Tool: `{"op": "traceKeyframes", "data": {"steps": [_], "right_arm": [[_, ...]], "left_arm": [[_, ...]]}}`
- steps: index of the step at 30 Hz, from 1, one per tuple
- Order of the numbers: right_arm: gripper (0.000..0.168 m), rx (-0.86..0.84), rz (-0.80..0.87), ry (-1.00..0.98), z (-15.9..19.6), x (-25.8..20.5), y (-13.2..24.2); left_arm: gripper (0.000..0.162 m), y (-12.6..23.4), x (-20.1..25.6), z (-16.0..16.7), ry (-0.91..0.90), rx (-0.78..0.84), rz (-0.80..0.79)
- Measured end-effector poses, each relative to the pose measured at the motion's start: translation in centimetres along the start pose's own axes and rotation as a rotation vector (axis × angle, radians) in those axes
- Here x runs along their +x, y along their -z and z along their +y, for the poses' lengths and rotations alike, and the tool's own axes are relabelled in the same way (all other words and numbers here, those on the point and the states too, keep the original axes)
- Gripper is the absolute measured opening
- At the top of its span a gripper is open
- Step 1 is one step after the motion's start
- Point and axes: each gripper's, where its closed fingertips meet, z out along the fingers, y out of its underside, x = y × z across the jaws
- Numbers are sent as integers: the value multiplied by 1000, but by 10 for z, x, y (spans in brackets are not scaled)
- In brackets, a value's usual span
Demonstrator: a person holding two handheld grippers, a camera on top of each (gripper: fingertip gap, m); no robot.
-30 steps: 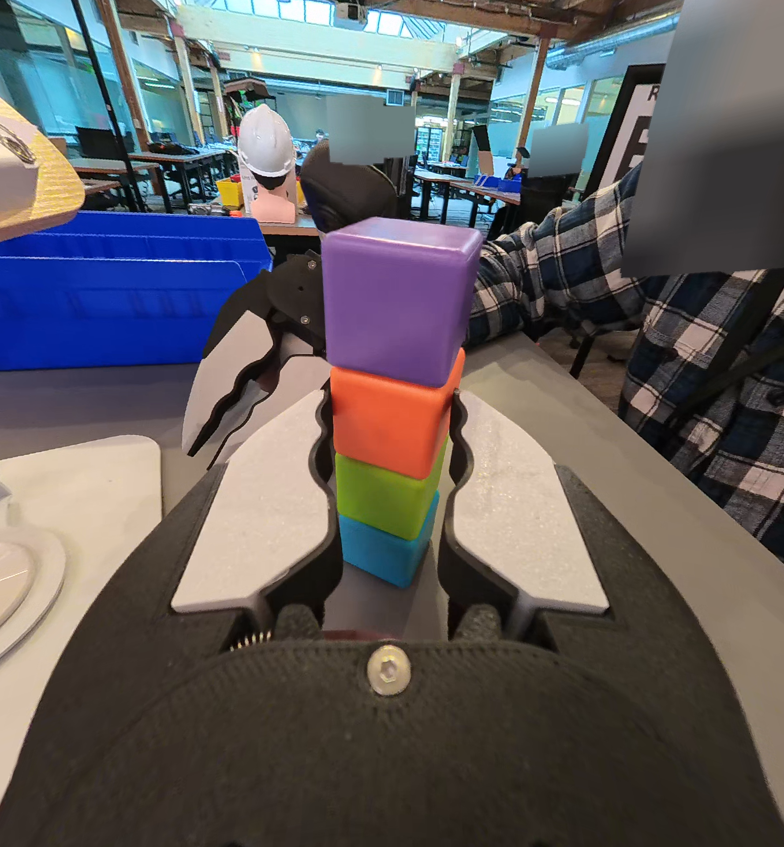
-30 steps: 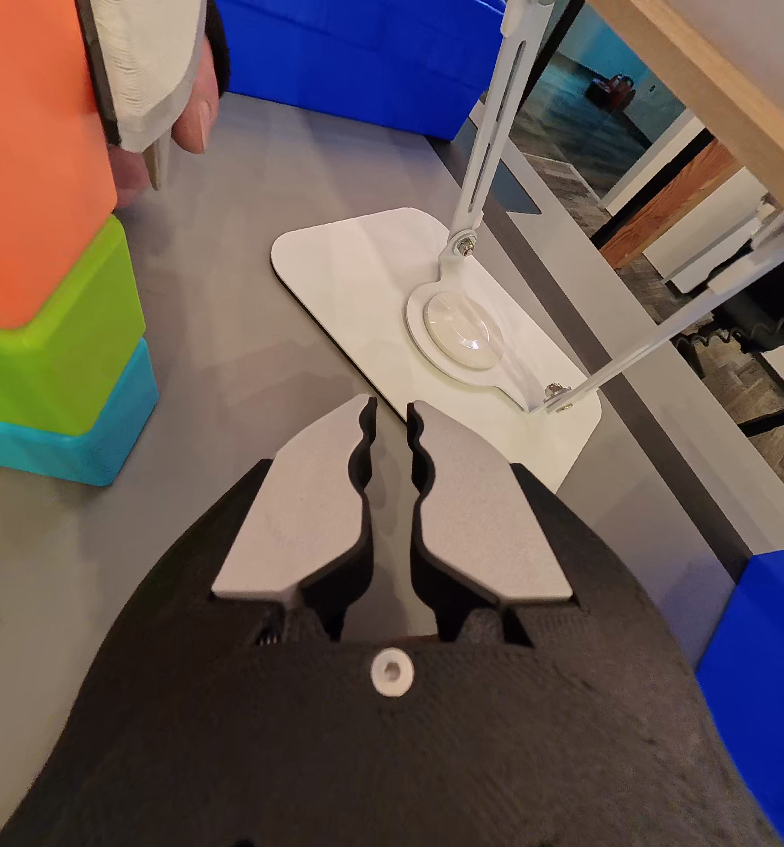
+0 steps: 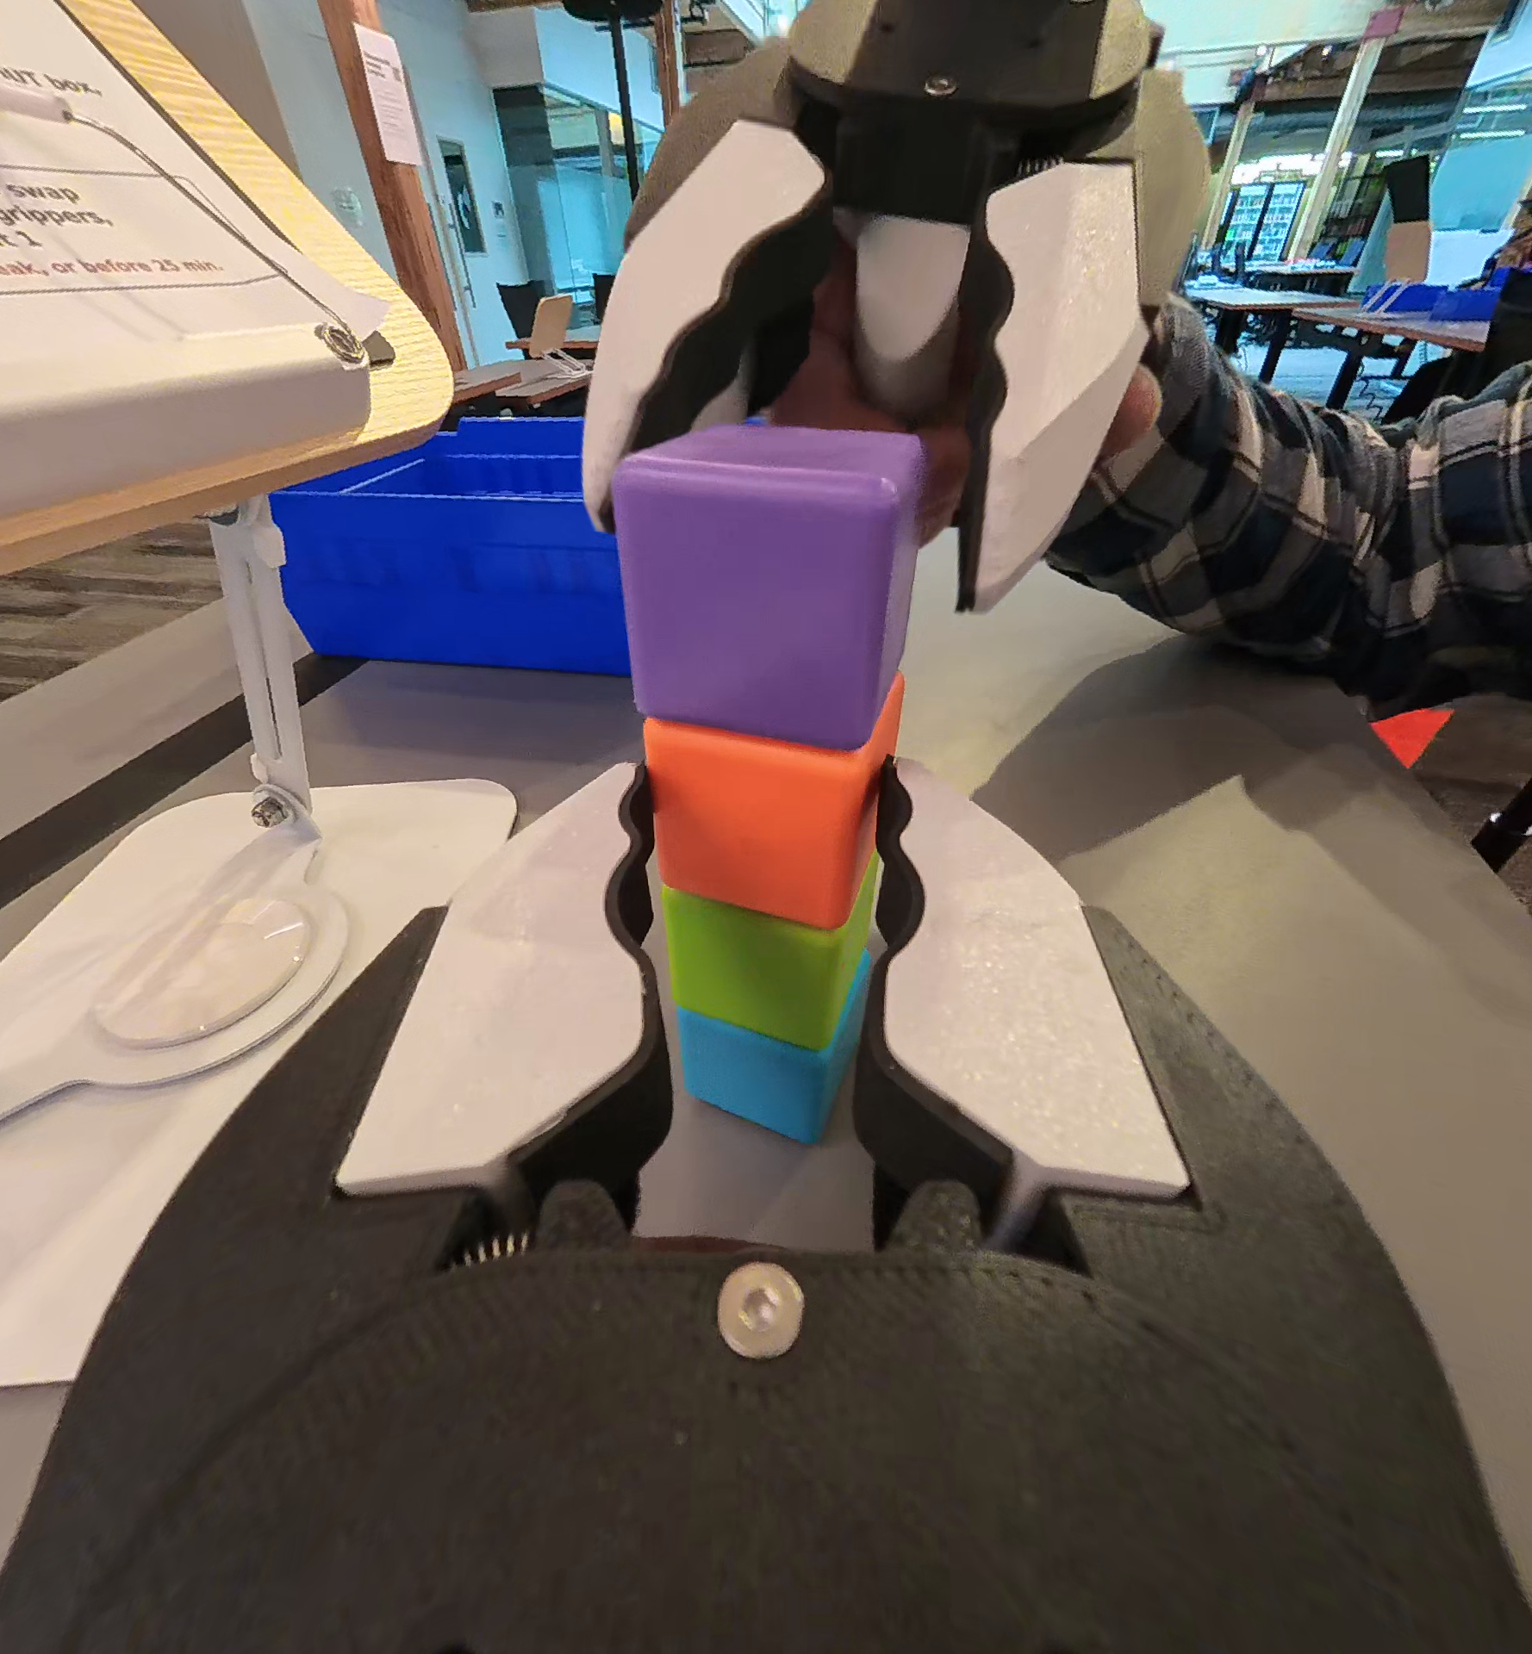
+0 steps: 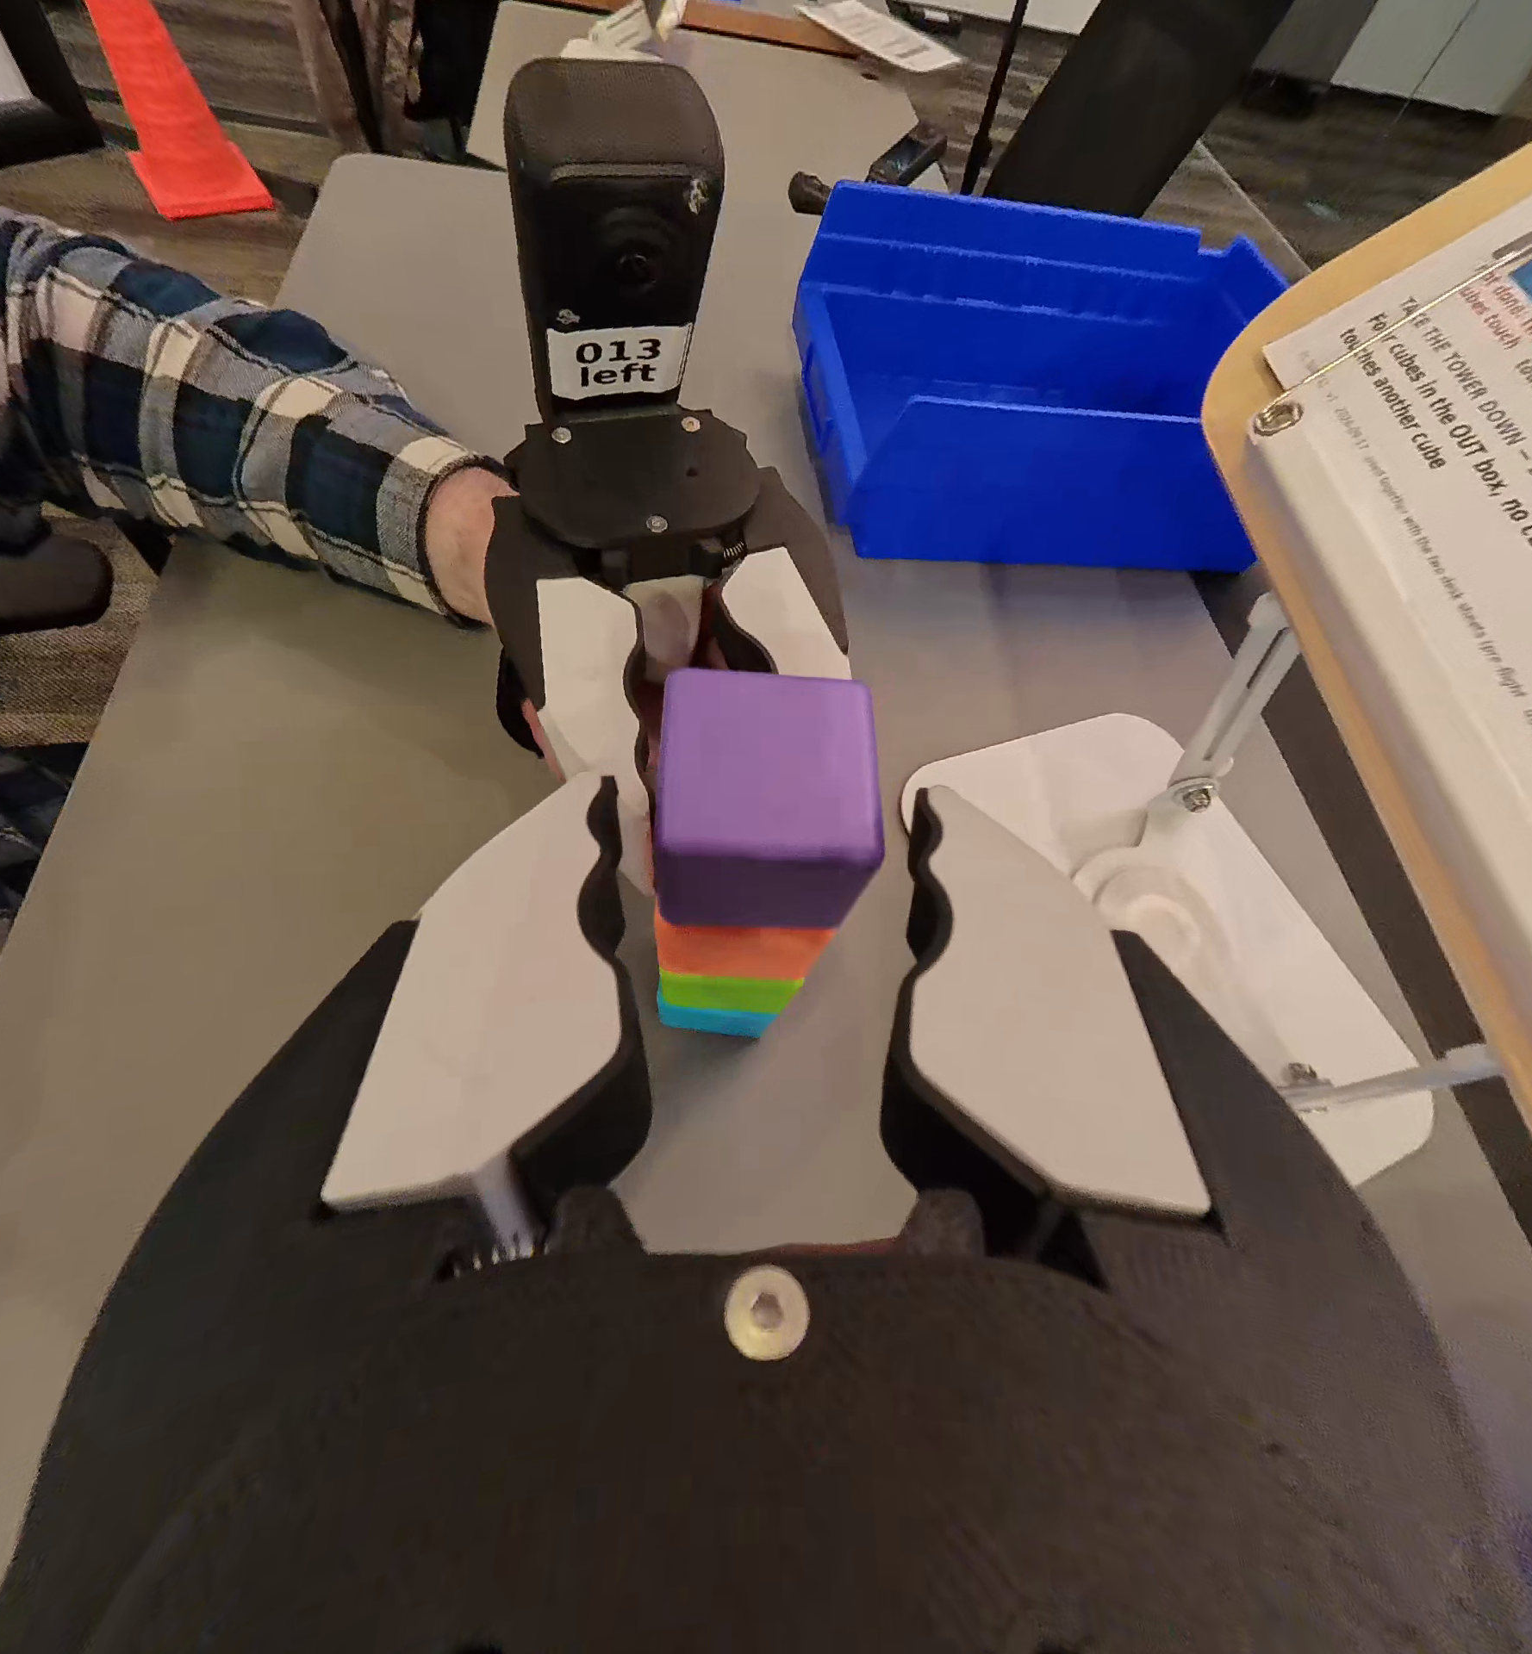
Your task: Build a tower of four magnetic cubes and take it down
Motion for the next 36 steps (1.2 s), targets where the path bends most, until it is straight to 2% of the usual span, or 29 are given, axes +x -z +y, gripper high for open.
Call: {"op": "traceKeyframes", "data": {"steps": [1, 2, 17, 19, 21, 28, 33, 36], "right_arm": [[58, -1, 4, -6, 0, 0, -3], [50, -6, 11, -12, 1, 1, -6], [50, 3, 20, -57, -2, 5, -11], [50, 56, 14, -79, -11, 6, -7], [50, 129, 22, -115, -25, 10, 5], [50, 210, 211, -72, -52, 44, 71], [50, 220, 399, -99, -47, 87, 123], [49, 199, 556, -128, -31, 123, 159]], "left_arm": [[48, 0, 0, 0, 5, 1, 4], [48, 0, 0, 0, 3, 1, 1], [47, 3, -4, 2, 43, 18, 17], [47, 3, -3, 2, 44, 21, 16], [47, 3, -4, 2, 46, 14, 13], [47, 3, -4, 2, 42, 12, 15], [47, 3, -3, 2, 37, 10, 14], [47, 3, -3, 2, 39, 12, 15]]}}
